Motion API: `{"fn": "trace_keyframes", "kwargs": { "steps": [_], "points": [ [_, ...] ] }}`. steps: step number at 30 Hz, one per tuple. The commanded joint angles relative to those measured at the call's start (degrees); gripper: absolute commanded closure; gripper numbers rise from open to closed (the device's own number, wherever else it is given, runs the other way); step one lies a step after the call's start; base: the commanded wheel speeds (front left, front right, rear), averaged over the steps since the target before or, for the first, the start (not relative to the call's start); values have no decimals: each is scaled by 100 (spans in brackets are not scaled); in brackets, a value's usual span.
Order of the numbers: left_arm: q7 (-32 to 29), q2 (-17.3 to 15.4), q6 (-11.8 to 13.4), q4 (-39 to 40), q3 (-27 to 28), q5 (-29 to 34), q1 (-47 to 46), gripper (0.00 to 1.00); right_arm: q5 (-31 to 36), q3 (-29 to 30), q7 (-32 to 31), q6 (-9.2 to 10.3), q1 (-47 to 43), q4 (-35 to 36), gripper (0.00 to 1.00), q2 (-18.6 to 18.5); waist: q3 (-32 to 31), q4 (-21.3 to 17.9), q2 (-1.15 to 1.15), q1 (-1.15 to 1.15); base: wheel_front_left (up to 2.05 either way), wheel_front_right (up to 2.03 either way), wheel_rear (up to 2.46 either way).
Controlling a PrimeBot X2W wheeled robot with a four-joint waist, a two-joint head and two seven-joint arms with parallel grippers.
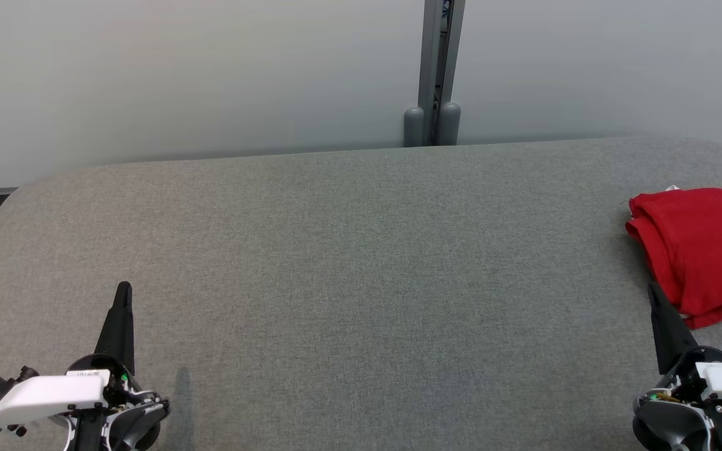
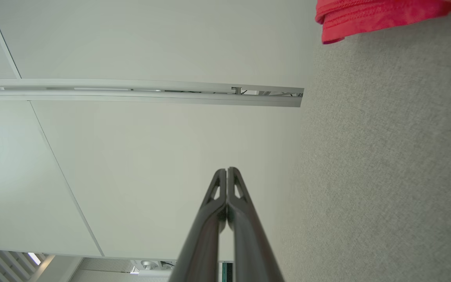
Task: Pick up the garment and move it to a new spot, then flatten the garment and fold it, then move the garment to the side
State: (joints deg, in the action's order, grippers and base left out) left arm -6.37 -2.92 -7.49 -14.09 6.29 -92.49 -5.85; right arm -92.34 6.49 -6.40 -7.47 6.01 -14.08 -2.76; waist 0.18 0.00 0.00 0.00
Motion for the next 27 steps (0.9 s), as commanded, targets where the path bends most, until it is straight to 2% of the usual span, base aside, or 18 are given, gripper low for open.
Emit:
{"fn": "trace_keyframes", "kwargs": {
  "steps": [1, 27],
  "points": [
    [-7, -11, -24, -8, 23, -22, -80, 100, -12, 14, -28, -4, 54, -14, 100, -21, 0, 0, 0, 0, 0, 0, 0],
    [-14, -4, -24, -6, 34, -7, -81, 100, -14, 12, -26, -4, 51, -13, 100, -21, 0, 0, 0, 0, 0, 0, 0]
  ]
}}
